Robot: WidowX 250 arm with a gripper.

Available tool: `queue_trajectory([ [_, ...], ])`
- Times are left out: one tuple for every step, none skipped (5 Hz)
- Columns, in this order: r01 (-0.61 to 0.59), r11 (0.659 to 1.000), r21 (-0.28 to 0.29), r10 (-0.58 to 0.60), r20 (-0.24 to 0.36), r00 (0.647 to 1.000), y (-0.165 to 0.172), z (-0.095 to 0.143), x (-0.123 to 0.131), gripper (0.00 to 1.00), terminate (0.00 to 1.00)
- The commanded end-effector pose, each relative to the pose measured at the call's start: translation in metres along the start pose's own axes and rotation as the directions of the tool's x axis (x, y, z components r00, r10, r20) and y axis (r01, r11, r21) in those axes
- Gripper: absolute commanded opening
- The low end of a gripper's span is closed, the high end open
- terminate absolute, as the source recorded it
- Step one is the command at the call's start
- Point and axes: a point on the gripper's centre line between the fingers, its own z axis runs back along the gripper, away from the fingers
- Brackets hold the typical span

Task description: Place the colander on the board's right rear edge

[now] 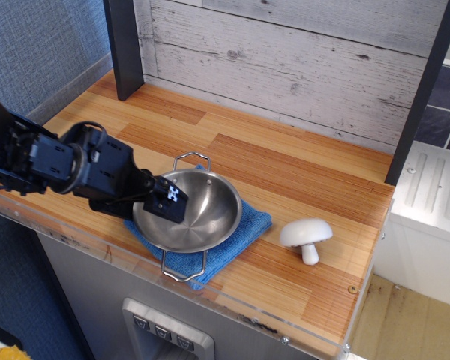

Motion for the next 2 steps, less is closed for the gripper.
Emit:
queue_trajectory([
  [0.033, 0.999, 0.019, -0.033, 0.015, 0.999, -0.0026, -0.0058, 0.0039, 0.0, 0.0],
  [0.037, 0.999, 0.025, -0.037, 0.016, 0.999, -0.0022, -0.0044, 0.0042, 0.0, 0.0],
])
